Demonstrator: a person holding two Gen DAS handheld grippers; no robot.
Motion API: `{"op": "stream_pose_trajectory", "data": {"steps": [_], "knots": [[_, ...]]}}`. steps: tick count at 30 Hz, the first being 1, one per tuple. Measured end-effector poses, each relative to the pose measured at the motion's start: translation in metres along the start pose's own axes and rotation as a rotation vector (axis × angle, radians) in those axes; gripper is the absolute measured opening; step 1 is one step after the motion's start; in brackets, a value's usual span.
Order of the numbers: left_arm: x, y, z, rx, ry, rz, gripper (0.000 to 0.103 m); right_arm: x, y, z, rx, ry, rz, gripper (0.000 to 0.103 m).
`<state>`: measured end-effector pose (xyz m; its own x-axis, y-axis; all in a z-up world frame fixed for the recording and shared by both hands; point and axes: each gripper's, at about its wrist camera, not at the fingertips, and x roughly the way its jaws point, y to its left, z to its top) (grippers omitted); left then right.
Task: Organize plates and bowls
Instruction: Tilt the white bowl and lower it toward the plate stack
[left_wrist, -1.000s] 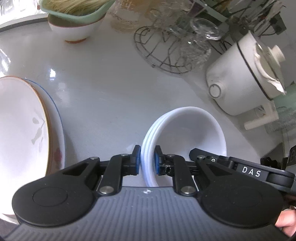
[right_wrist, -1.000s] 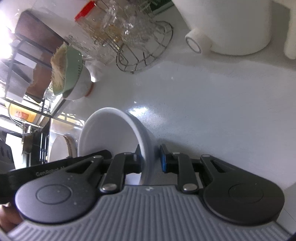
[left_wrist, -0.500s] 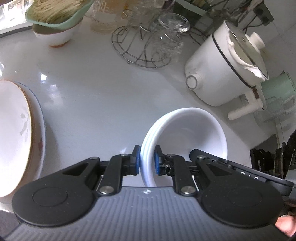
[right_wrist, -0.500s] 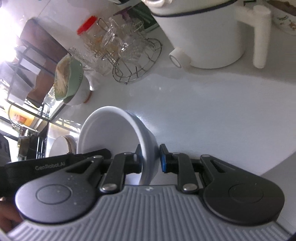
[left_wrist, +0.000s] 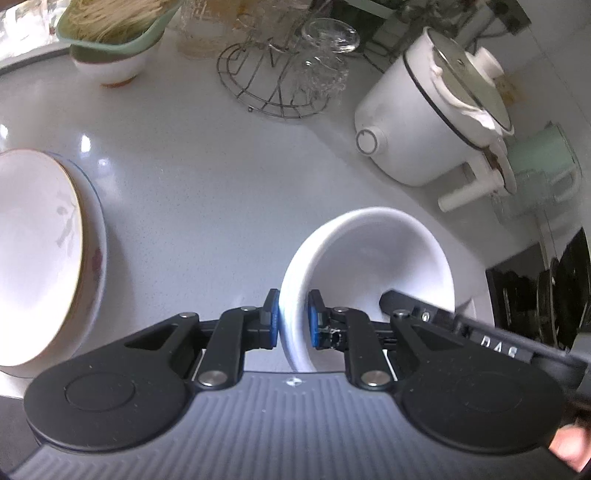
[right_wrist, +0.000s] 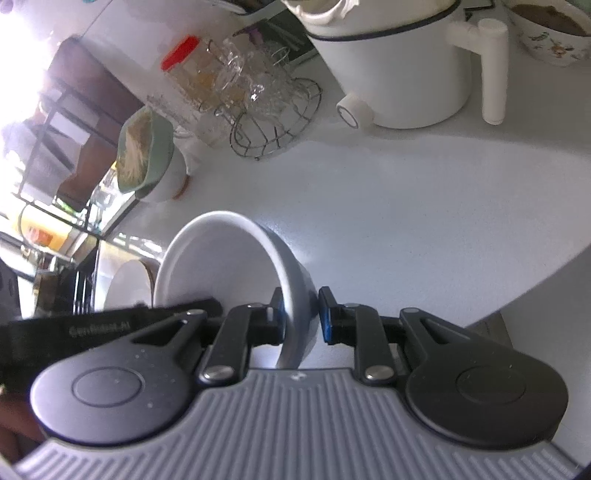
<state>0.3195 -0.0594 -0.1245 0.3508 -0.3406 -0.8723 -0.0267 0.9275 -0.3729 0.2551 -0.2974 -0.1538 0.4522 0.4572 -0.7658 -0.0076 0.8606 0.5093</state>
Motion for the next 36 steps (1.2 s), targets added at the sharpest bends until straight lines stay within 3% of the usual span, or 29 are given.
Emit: {"op": "stream_pose_trajectory", "data": {"steps": [16,36], "knots": [[-0.05,0.031,0.018,0.05,0.008,-0.078,0.018,-0.024,0.058,-0.003,-0.034,-0.066,-0.013,0.022],[-0.096,0.123,0.03,-0.002,-0.052,-0.068,0.019,0.014,0.138,-0.005,-0.1,-0.062,0.037,0.022]]}}
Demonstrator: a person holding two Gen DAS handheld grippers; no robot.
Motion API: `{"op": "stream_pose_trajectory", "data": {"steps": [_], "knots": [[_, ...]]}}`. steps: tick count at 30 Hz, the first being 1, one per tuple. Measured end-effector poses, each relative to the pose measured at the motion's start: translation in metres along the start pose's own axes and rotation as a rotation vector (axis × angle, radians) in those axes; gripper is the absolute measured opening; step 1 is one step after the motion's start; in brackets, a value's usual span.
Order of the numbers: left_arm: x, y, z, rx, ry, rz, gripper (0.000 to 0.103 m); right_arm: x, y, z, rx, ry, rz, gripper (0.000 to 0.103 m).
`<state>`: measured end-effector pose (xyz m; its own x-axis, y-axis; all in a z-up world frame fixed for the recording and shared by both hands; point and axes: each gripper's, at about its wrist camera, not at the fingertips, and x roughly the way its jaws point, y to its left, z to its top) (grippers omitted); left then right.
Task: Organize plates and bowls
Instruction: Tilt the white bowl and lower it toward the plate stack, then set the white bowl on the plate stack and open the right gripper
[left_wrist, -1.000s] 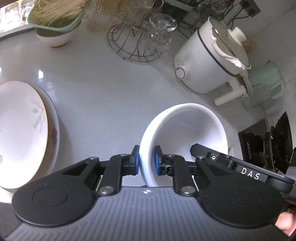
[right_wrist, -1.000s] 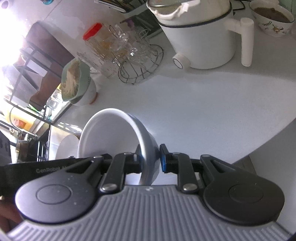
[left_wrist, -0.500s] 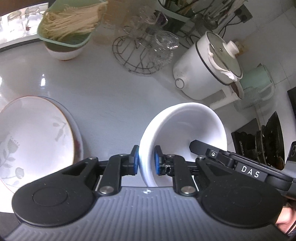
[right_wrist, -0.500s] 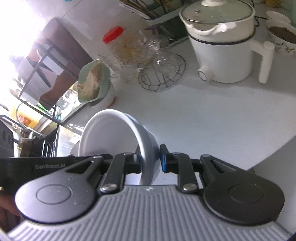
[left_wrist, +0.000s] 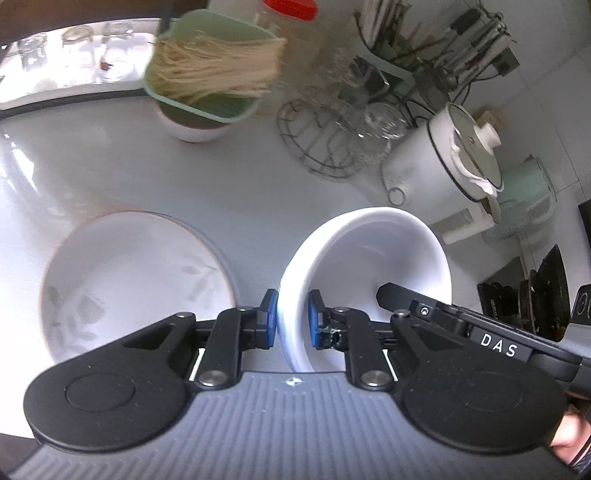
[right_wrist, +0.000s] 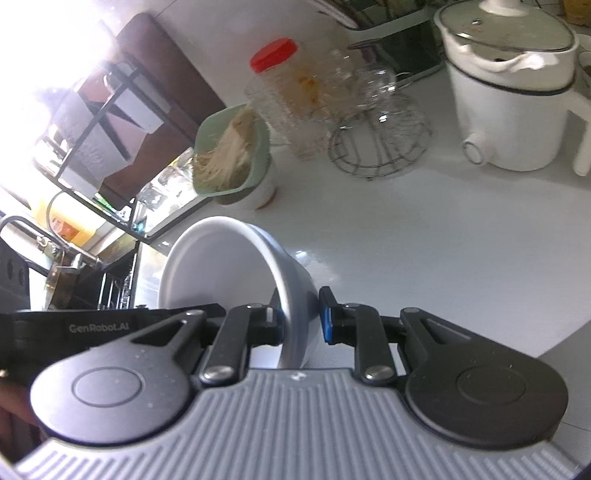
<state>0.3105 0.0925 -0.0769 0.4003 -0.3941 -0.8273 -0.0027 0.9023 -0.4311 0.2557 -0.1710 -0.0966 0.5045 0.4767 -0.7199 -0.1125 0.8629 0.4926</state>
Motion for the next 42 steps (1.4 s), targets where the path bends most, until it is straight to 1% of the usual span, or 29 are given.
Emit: {"op": "stream_pose_trajectory", "data": {"steps": [8,13,16,20,24,30,34,35,36,39,42], "knots": [[-0.016,0.055,-0.005,-0.051,-0.011,0.034,0.019,0.033,0.045,-0.008,-0.022,0.04,0.027,0.022],[-0.008,0.091,-0.005,-0.088,0.015,0.053,0.019,0.063,0.065,-0.014,-0.027,0.094,0.021,0.022],[-0.001,0.106,-0.002,-0.069,0.032,0.073,0.019,0.08,0.071,-0.019,-0.032,0.13,0.014,0.022],[0.009,0.12,-0.003,-0.065,0.056,0.095,0.019,0.099,0.078,-0.023,-0.033,0.157,-0.001,0.022],[0.019,0.126,-0.004,-0.07,0.067,0.102,0.019,0.111,0.081,-0.027,-0.027,0.171,-0.025,0.022],[0.026,0.129,-0.003,-0.054,0.07,0.114,0.019,0.121,0.08,-0.03,-0.021,0.184,-0.046,0.023],[0.03,0.133,-0.003,-0.079,0.072,0.123,0.019,0.123,0.081,-0.03,-0.02,0.181,-0.045,0.023],[0.029,0.133,-0.002,-0.087,0.072,0.129,0.023,0.121,0.08,-0.03,-0.02,0.179,-0.04,0.023],[0.027,0.133,-0.002,-0.091,0.069,0.133,0.032,0.12,0.08,-0.03,-0.024,0.175,-0.037,0.023],[0.017,0.13,-0.002,-0.092,0.045,0.135,0.046,0.112,0.083,-0.028,-0.052,0.152,-0.021,0.025],[0.003,0.124,-0.002,-0.084,0.012,0.156,0.047,0.1,0.086,-0.027,-0.09,0.117,-0.022,0.037]]}}
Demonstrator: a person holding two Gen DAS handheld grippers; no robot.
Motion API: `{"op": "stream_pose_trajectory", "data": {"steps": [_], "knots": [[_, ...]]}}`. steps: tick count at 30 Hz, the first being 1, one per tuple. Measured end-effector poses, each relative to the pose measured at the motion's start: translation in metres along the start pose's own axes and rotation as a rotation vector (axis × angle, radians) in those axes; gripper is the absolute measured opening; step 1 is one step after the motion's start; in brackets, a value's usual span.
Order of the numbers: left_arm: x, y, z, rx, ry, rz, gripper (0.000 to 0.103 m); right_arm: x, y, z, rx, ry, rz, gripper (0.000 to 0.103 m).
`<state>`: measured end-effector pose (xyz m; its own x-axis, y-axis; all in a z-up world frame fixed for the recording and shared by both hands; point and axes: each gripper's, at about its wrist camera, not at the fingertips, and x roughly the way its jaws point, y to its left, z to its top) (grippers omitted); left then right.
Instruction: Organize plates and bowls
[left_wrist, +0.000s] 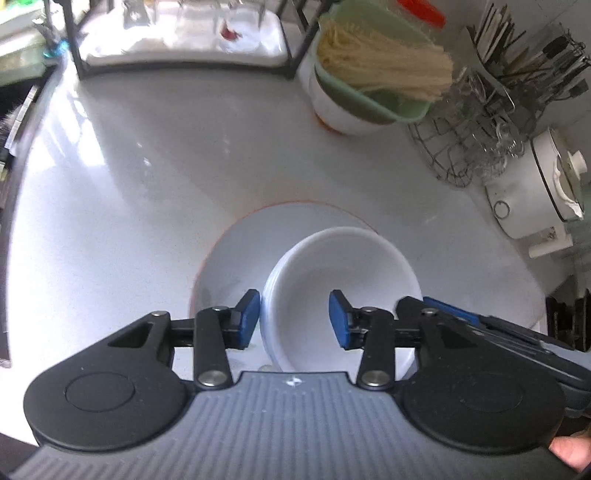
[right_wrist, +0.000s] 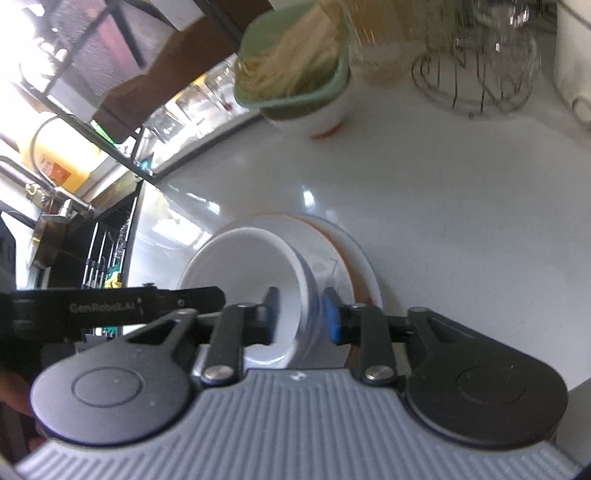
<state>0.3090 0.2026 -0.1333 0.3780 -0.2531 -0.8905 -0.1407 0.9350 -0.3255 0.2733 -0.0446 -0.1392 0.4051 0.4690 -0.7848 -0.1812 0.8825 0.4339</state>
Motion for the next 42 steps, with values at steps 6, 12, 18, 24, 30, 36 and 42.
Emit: {"op": "stream_pose_trajectory", "data": {"steps": [6,12,18,24,30,36,42], "knots": [[-0.041,-0.016,-0.012,0.018,-0.091,0.008,0.047,-0.035,-0.001,0.0,-0.052,-0.074,0.004,0.037],[-0.091,-0.041,-0.035,0.052,-0.206,0.014,0.047,-0.085,0.007,-0.002,-0.125,-0.167,0.037,0.037],[-0.149,-0.068,-0.073,0.036,-0.344,-0.012,0.047,-0.143,0.009,-0.011,-0.189,-0.296,0.071,0.037],[-0.205,-0.102,-0.127,0.03,-0.45,-0.007,0.047,-0.202,0.006,-0.036,-0.239,-0.402,0.136,0.037],[-0.238,-0.129,-0.19,0.059,-0.525,0.054,0.047,-0.248,0.0,-0.074,-0.271,-0.476,0.156,0.037],[-0.251,-0.138,-0.243,0.06,-0.554,0.083,0.047,-0.273,-0.011,-0.108,-0.292,-0.526,0.158,0.037],[-0.248,-0.145,-0.28,0.069,-0.557,0.098,0.05,-0.286,-0.024,-0.135,-0.309,-0.557,0.122,0.061]]}}
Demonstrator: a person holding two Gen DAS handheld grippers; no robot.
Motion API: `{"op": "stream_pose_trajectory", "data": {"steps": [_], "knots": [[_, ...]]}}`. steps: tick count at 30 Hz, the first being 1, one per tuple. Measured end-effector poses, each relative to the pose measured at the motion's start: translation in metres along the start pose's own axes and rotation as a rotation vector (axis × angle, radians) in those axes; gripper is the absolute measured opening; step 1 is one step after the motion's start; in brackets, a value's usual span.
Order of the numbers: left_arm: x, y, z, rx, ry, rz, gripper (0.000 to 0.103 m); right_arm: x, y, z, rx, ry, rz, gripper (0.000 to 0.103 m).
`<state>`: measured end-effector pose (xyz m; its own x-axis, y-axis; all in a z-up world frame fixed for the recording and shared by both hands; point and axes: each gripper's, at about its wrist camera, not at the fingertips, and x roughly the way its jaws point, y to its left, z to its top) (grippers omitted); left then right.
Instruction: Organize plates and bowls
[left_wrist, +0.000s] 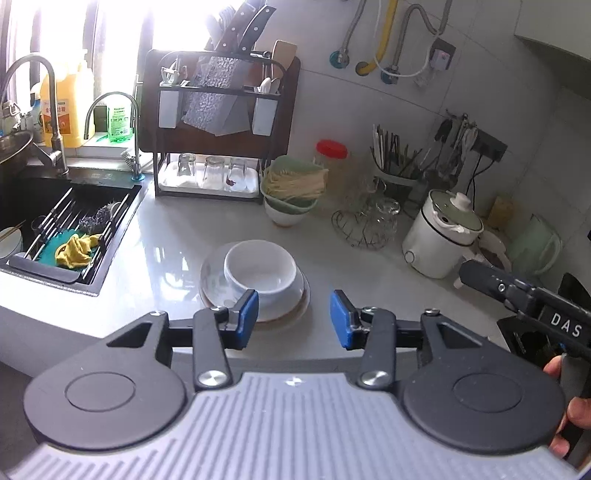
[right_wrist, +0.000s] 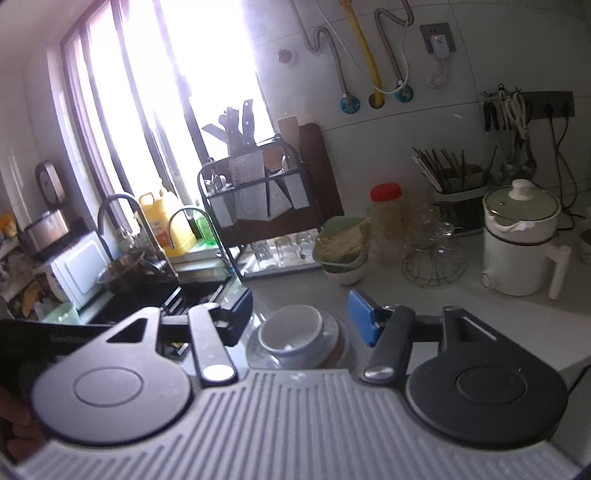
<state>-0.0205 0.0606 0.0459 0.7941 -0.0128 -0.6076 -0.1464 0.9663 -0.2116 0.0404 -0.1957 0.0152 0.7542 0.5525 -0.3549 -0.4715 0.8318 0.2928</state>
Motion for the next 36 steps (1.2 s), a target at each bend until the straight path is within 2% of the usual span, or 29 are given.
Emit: {"op": "stream_pose_trajectory", "data": {"steps": [4,6,8,13,15,18,20,24,36], "knots": [[-0.013,-0.007,-0.016,0.008,-0.003,-0.006,0.056,-0.015,-0.006,-0.009,0.013,0.001,-0.015,0.061],[-0.017,-0.009,-0.022,0.015,-0.005,0.0,0.068,-0.021,-0.007,-0.015,0.015,-0.003,-0.023,0.063],[-0.021,-0.01,-0.028,0.019,-0.012,0.012,0.075,-0.027,-0.006,-0.021,0.015,-0.006,-0.024,0.068],[-0.037,-0.018,-0.041,0.051,-0.039,0.029,0.088,-0.038,-0.006,-0.036,0.022,0.0,-0.033,0.069],[-0.042,-0.019,-0.047,0.048,-0.043,0.033,0.091,-0.043,-0.007,-0.042,0.022,0.0,-0.035,0.075],[-0.045,-0.019,-0.054,0.03,-0.033,0.043,0.097,-0.049,-0.009,-0.049,0.026,-0.004,-0.042,0.09],[-0.047,-0.021,-0.058,0.037,-0.03,0.06,0.098,-0.053,-0.009,-0.052,0.021,-0.01,-0.059,0.103],[-0.052,-0.022,-0.066,0.049,-0.029,0.047,0.098,-0.058,-0.008,-0.058,0.027,-0.022,-0.067,0.103],[-0.061,-0.023,-0.079,0.063,-0.041,0.074,0.098,-0.066,0.002,-0.071,-0.001,-0.005,-0.064,0.103]]}}
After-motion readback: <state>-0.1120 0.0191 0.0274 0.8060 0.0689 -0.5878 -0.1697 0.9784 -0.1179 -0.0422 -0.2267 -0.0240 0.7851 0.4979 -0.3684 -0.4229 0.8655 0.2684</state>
